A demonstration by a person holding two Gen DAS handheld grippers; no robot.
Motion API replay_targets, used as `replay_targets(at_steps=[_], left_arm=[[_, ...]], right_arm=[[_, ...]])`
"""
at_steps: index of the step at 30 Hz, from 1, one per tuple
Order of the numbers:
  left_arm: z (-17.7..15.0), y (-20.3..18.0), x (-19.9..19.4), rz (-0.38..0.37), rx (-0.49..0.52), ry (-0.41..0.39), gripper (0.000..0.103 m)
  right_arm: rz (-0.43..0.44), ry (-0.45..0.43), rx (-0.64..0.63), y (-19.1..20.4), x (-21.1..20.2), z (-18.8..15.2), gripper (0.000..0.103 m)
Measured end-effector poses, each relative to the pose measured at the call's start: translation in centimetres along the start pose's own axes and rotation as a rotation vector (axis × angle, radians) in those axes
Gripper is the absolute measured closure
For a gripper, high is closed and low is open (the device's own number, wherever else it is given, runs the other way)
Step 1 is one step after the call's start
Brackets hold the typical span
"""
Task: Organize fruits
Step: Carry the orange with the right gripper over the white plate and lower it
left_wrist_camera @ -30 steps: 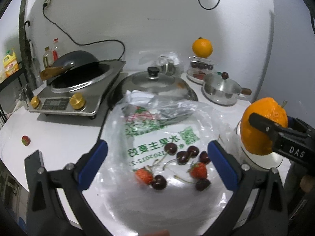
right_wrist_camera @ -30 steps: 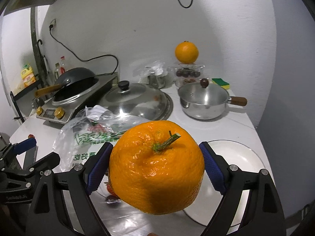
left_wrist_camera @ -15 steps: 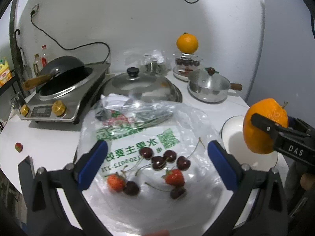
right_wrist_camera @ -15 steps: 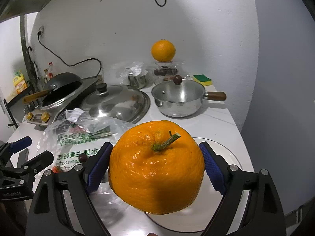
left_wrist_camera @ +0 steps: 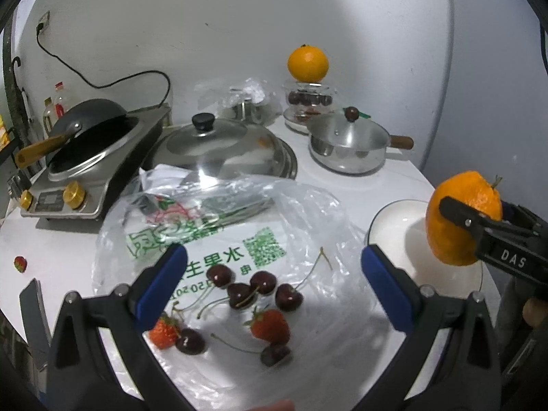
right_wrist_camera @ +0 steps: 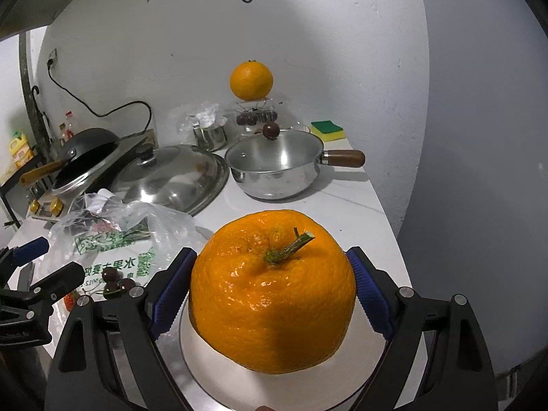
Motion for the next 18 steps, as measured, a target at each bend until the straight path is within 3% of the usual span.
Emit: replay_targets(at_steps=[18], left_arm=[[0.1, -0.6, 3.7, 0.01, -0.003, 0.049, 0.001]], right_arm=[[0.012, 0.066, 0.002, -1.2, 4.9, -0.5, 0.013]])
Point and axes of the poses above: each gripper's, at about its wrist camera, not at the fingertips, and x roughly the way its jaws point, y to its left, z to its top, the point moved 6 cm from there along x, roughly the way its jaws point, and after that the axes turned 5 degrees about -z, right-handed, at the moved point
